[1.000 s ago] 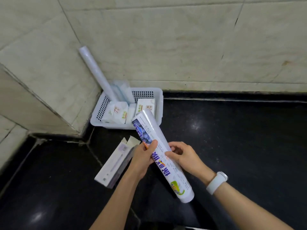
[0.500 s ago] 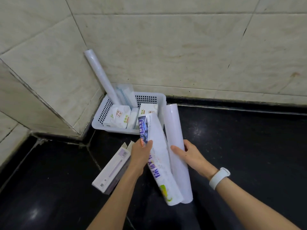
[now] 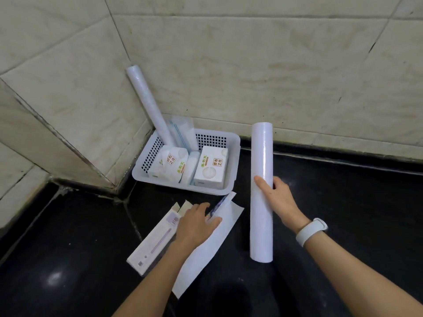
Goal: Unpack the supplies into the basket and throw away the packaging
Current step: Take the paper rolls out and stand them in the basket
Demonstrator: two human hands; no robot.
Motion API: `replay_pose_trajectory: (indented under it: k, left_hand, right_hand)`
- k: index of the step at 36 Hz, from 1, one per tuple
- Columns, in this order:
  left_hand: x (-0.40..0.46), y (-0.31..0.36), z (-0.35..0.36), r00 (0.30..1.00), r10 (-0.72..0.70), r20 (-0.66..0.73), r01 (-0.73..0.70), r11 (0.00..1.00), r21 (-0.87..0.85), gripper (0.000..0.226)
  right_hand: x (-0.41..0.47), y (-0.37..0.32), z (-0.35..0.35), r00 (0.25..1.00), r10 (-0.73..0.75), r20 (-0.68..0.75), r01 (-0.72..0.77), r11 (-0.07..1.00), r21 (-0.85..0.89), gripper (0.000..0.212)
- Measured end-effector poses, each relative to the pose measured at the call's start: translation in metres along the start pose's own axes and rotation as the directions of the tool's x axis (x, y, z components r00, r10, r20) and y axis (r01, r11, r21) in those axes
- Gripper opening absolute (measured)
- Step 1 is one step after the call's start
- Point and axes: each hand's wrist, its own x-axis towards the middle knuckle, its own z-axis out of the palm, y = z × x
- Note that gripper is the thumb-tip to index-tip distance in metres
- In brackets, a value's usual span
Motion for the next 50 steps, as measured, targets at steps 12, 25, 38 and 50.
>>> replay_pose_trajectory:
  k: [12,25,38,50]
  left_hand:
    - [0.089,-0.028,-0.086,0.970,0.056,-0.237,-0.054,0.998,0.016,0.032]
    - [0.142,-0.076,-0.100,0.957,-0.080,-0.278,0.129,0.978,0.163,0.051]
    - [0.146,-0.098,-0.090,0.932,-0.003,-0.364,0.041,0.994,0.098,0.046]
    - [0.145,-0.097,-0.086,0.915,0.005,-0.403,0.040,0.994,0.103,0.060]
  right_hand:
    - [0.085,-0.099,0.042,0.988,-0.144,-0.061,0.156,0.920,0.360,0.036]
    - [0.152,-0.098,0.117,0.998,-0.043,0.041,0.034,0.981,0.192,0.049]
    - [0.169,-0.085,0.151,0.998,-0.064,0.029,0.066,0.996,-0.060,0.023]
    - [0.165,-0.082,0.152,0.998,-0.013,0.063,0.032,0.952,-0.304,0.059]
